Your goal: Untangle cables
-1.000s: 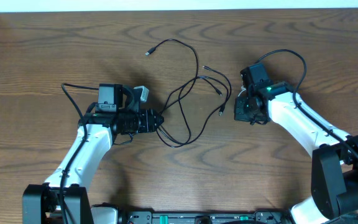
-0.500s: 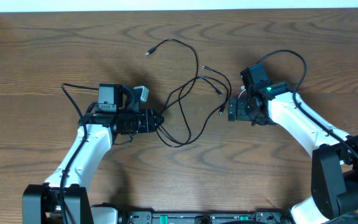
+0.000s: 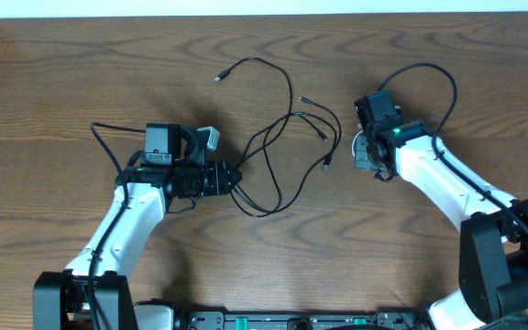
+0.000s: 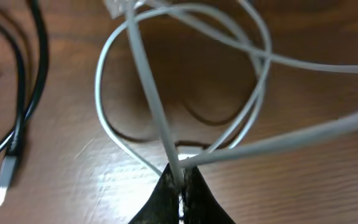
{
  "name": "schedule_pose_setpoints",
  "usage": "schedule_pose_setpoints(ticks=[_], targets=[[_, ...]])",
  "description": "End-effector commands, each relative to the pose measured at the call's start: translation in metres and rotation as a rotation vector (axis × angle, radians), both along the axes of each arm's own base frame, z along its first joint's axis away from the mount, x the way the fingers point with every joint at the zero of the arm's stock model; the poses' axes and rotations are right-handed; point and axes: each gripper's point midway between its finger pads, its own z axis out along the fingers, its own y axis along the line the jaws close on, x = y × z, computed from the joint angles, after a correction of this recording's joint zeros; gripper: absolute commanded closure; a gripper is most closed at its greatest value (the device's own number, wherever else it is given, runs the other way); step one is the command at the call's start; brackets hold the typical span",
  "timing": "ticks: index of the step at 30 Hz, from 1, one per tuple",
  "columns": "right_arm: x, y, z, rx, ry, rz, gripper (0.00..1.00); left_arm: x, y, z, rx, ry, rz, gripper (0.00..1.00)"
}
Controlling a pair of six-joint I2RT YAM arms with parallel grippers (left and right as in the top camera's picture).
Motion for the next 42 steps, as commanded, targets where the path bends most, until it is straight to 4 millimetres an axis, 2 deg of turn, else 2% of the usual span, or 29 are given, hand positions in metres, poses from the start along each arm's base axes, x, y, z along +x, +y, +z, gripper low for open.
schedule_pose_setpoints(ticks=[1,2,4,6,10,12,13,14,15,16,21,24,30,33,34,36,39,40,42], targets=[[0.010,-0.020,0.016,-0.102,-0.078,-0.035,0.73,0.005,0.001,0.006,0.006,-0.017,0.009,0.51],[0.011,-0.020,0.016,-0.101,-0.081,-0.035,0.51,0.005,0.001,0.006,0.006,-0.017,0.009,0.51],[0.012,-0.019,0.016,-0.099,-0.085,-0.036,0.36,0.005,0.001,0.006,0.006,-0.017,0.009,0.51],[0.012,-0.019,0.017,-0.098,-0.089,-0.036,0.30,0.005,0.001,0.006,0.006,-0.017,0.009,0.51],[0.017,-0.018,0.018,-0.090,-0.109,-0.037,0.29,0.005,0.001,0.006,0.006,-0.017,0.009,0.51],[0.019,-0.017,0.019,-0.086,-0.120,-0.038,0.30,0.005,0.001,0.006,0.006,-0.017,0.009,0.51],[0.020,-0.017,0.020,-0.089,-0.123,-0.037,0.38,0.005,0.001,0.006,0.006,-0.017,0.009,0.51],[0.021,-0.019,0.020,-0.100,-0.125,-0.032,0.52,0.005,0.001,0.006,0.006,-0.017,0.009,0.51],[0.021,-0.021,0.021,-0.121,-0.125,-0.022,0.89,0.005,0.001,0.006,0.006,-0.017,0.009,0.51],[0.021,-0.023,0.022,-0.137,-0.126,-0.019,0.99,0.005,0.001,0.006,0.006,-0.017,0.009,0.51],[0.024,-0.038,0.033,-0.223,-0.153,-0.030,0.99,0.005,0.001,0.006,0.006,-0.017,0.009,0.51],[0.027,-0.045,0.054,-0.279,-0.199,0.001,0.99,0.005,0.001,0.006,0.006,-0.017,0.009,0.51],[0.033,-0.058,0.113,-0.391,-0.330,0.059,0.99,0.005,0.001,0.006,0.006,-0.017,0.009,0.51],[0.031,-0.071,0.142,-0.428,-0.401,0.020,0.99,0.005,0.001,0.006,0.007,-0.017,0.009,0.50],[0.031,-0.075,0.149,-0.423,-0.421,0.006,0.99,0.005,0.001,0.006,0.007,-0.017,0.009,0.40],[0.030,-0.085,0.164,-0.412,-0.462,-0.030,0.99,0.004,0.001,0.005,0.007,-0.009,0.009,0.33],[0.030,-0.100,0.179,-0.391,-0.512,-0.081,0.99,0.001,0.001,0.004,0.009,0.002,0.010,0.06],[0.031,-0.104,0.181,-0.377,-0.519,-0.089,0.99,0.001,0.001,0.004,0.009,0.002,0.010,0.02],[0.032,-0.116,0.179,-0.339,-0.520,-0.116,0.99,0.001,0.001,0.004,0.009,0.002,0.010,0.02]])
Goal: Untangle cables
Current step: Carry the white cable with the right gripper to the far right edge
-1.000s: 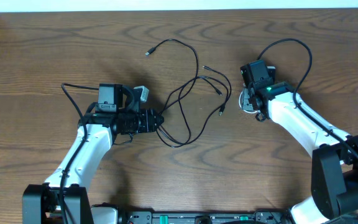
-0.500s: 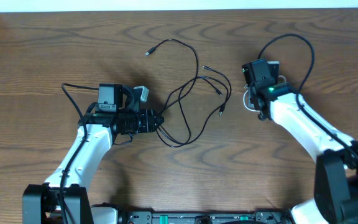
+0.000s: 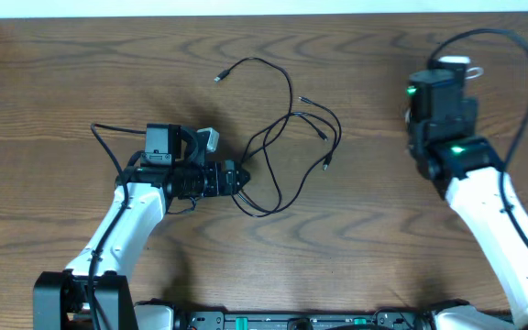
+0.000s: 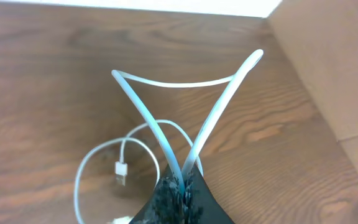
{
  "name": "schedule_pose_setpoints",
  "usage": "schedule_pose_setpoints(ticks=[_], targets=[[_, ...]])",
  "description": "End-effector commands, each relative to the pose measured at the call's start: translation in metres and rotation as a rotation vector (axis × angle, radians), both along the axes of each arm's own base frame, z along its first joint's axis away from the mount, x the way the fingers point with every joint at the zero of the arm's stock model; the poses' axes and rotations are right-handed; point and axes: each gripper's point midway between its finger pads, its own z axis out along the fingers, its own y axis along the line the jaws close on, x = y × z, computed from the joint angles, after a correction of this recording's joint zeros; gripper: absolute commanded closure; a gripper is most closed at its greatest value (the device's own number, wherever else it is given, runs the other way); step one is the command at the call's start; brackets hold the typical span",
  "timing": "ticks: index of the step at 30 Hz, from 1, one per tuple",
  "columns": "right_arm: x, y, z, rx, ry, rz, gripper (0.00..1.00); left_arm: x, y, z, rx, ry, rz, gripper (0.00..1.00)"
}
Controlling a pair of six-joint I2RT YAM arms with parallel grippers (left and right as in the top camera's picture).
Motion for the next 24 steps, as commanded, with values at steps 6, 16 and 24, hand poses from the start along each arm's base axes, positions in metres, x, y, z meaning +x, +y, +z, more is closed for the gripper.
schedule_pose_setpoints(ticks=[6,16,24], targets=[[-0.004,-0.067,-0.017,0.172,-0.015,-0.174,0.99,0.005,0.001,0.006,0.010,-0.022,-0.001,0.01],[-0.017,-0.129,-0.091,0.411,0.077,-0.418,0.99,0.006,0.004,0.004,0.031,-0.023,0.009,0.01],[-0.014,-0.143,-0.153,0.702,0.126,-0.476,0.99,0.006,0.004,0.004,0.031,-0.023,0.009,0.00]])
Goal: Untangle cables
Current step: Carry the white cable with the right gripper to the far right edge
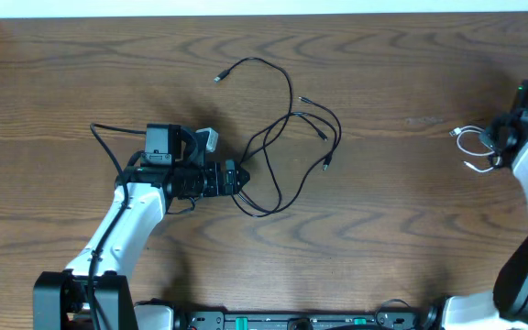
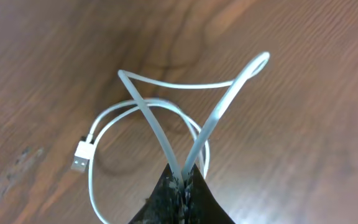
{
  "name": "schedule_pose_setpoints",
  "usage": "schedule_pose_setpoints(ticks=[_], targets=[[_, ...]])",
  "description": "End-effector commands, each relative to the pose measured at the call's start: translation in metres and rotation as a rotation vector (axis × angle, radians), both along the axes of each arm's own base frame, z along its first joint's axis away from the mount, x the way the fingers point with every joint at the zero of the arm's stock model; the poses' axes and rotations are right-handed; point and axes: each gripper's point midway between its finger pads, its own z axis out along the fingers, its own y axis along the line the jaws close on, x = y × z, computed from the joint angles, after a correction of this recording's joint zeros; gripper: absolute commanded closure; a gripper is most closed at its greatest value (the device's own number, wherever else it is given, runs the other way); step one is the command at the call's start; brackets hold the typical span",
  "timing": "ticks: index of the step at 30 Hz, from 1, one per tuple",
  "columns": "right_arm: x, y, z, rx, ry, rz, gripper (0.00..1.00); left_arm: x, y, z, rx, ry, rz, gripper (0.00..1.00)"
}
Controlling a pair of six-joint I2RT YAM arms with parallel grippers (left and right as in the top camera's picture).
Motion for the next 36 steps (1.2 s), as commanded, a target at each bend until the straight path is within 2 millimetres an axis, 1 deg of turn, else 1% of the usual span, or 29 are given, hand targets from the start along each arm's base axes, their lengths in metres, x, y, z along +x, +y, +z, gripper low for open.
schedule_pose_setpoints(ticks=[1,3,5,7,9,13,15,17,18,19,21,24,26,27,30,31,32,35,36], targets=[[0.006,0.009,-0.024,0.203,-0.043,-0.002,0.99,0.005,0.001,0.005,0.012,-0.022,0.002,0.00],[0.000,0.003,-0.038,0.246,-0.025,-0.023,0.99,0.005,0.001,0.005,0.012,-0.022,0.002,0.00],[-0.009,-0.006,-0.054,0.276,0.010,-0.057,0.99,0.005,0.001,0.005,0.012,-0.022,0.001,0.00],[-0.015,-0.009,-0.067,0.303,0.034,-0.079,0.99,0.005,0.001,0.005,0.012,-0.022,0.002,0.00],[-0.018,-0.008,-0.076,0.342,0.045,-0.083,0.99,0.005,0.001,0.005,0.012,-0.022,0.002,0.00],[-0.019,-0.003,-0.085,0.392,0.051,-0.074,0.87,0.005,0.001,0.005,0.012,-0.022,0.002,0.00],[-0.021,-0.001,-0.085,0.398,0.061,-0.076,0.69,0.005,0.001,0.005,0.012,-0.022,0.002,0.00],[-0.022,0.003,-0.081,0.422,0.056,-0.089,0.40,0.005,0.001,0.005,0.012,-0.022,0.002,0.00],[-0.023,0.003,-0.073,0.412,0.050,-0.092,0.33,0.005,0.001,0.005,0.012,-0.022,0.002,0.00],[-0.023,0.001,-0.067,0.394,0.040,-0.093,0.31,0.005,0.001,0.005,0.012,-0.022,0.002,0.00],[-0.022,-0.001,-0.054,0.366,0.020,-0.092,0.30,0.005,0.001,0.005,0.012,-0.022,0.002,0.00],[-0.018,0.000,-0.029,0.338,-0.035,-0.071,0.32,0.005,0.001,0.005,0.012,-0.022,0.002,0.00],[-0.015,0.003,-0.011,0.308,-0.062,-0.035,0.37,0.005,0.001,0.005,0.012,-0.022,0.002,0.00],[-0.014,0.005,-0.002,0.286,-0.074,-0.015,0.41,0.005,0.001,0.005,0.012,-0.022,0.002,0.00],[-0.017,0.004,0.013,0.208,-0.072,-0.022,0.43,0.005,0.001,0.005,0.012,-0.022,0.001,0.00],[-0.017,0.004,0.016,0.184,-0.067,-0.023,0.45,0.005,0.001,0.005,0.012,-0.022,0.002,0.00],[-0.017,0.005,0.017,0.163,-0.061,-0.017,0.56,0.005,0.001,0.005,0.012,-0.022,0.002,0.00],[-0.011,0.010,0.014,0.131,-0.046,0.013,0.96,0.005,0.001,0.005,0.012,-0.022,0.001,0.00],[-0.010,0.011,0.012,0.123,-0.041,0.016,0.99,0.005,0.001,0.005,0.012,-0.022,0.002,0.00]])
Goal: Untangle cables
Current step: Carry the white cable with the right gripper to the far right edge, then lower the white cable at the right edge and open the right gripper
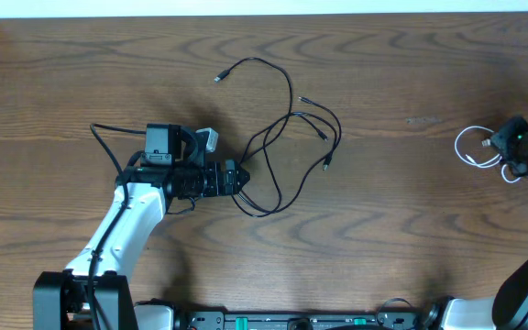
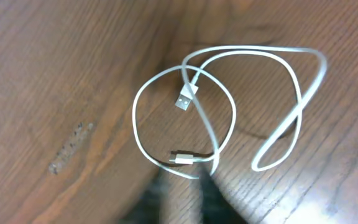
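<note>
The white cable point(image 2: 184, 99) lies loose on the wood at the table's right edge point(image 1: 473, 147), in two loops with both plugs showing. My right gripper point(image 2: 185, 186) hovers just behind it, open and blurred, holding nothing; overhead it is at the far right point(image 1: 504, 144). The black cables point(image 1: 287, 137) sprawl in a tangle at the table's middle, several thin ends fanning right. My left gripper point(image 1: 236, 177) points right, its tip at the tangle's left loop. Whether it pinches a strand does not show.
The wooden table point(image 1: 392, 238) runs to a pale wall strip at the back. A loop of the left arm's own black lead point(image 1: 108, 137) lies to the left of the arm. A scuffed patch point(image 2: 67, 149) marks the wood left of the white cable.
My right gripper has opened and let go of the white cable, which now lies flat on the table. The left arm and black tangle have not moved.
My right gripper was shut on the white cable right beside the black tangle. Then it held it up at the back right, away from the tangle. Then it held it low over the right edge. Now the cable lies there, released.
</note>
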{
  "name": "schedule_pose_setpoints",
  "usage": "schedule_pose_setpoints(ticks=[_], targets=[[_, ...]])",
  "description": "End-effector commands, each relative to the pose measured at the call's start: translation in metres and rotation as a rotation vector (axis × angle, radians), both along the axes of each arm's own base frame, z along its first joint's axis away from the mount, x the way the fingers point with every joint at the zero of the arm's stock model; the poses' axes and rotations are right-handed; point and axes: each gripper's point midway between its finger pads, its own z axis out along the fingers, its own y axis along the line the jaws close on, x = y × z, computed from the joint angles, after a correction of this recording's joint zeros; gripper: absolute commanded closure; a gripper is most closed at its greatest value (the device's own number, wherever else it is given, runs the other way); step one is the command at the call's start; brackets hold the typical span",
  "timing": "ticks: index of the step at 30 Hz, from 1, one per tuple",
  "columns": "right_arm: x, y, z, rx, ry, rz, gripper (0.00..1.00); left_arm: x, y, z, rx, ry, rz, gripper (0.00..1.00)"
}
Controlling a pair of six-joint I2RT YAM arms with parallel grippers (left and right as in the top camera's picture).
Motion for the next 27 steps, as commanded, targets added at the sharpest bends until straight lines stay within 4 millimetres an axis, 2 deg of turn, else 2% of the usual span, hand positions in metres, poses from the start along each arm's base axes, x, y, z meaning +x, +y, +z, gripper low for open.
schedule_pose_setpoints(ticks=[1,5,11,17,20,27], targets=[[0.002,-0.002,-0.009,-0.073,0.049,0.015,0.99,0.005,0.001,0.005,0.012,-0.022,0.002,0.00],[0.010,-0.004,-0.026,-0.082,0.065,0.051,0.99,0.005,0.001,0.005,0.012,-0.022,0.002,0.00],[0.018,0.004,-0.073,-0.025,0.126,0.133,0.99,0.005,0.001,0.005,0.012,-0.022,0.002,0.00],[0.008,0.006,-0.115,0.011,0.225,0.131,0.99,0.005,0.001,0.005,0.012,-0.022,0.002,0.00],[0.000,-0.003,-0.125,-0.028,0.278,0.105,0.99,0.005,0.001,0.005,0.012,-0.022,0.001,0.00],[-0.018,-0.022,-0.132,-0.104,0.364,0.032,0.97,0.005,0.001,0.005,0.012,-0.022,0.002,0.00]])
